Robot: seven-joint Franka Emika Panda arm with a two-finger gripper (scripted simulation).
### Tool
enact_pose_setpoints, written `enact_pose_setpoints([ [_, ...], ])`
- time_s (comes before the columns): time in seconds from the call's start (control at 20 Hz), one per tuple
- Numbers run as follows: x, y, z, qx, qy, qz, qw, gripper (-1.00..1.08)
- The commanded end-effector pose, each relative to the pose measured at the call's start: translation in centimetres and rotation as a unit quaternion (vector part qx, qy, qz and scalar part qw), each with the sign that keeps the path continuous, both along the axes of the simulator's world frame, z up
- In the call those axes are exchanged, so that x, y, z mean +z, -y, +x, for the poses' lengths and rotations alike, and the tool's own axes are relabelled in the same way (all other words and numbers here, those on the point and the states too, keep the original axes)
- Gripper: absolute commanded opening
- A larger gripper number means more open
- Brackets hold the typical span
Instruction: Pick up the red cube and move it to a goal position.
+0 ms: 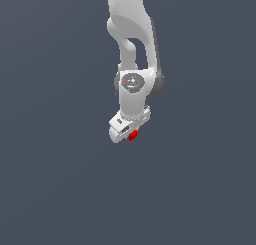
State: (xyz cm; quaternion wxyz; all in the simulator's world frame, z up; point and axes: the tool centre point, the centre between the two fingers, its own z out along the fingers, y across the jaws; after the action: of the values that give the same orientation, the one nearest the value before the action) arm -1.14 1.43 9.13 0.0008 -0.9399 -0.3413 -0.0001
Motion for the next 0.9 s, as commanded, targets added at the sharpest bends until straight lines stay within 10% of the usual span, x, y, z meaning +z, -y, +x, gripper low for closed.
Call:
enact_pose_setpoints([
  [0.0,1.9,-0.1,1.4,0.0,0.0,0.0,1.0,-1.0],
  [0.85,7.8,-0.4,6.6,0.0,0.0,0.0,1.0,-1.0],
])
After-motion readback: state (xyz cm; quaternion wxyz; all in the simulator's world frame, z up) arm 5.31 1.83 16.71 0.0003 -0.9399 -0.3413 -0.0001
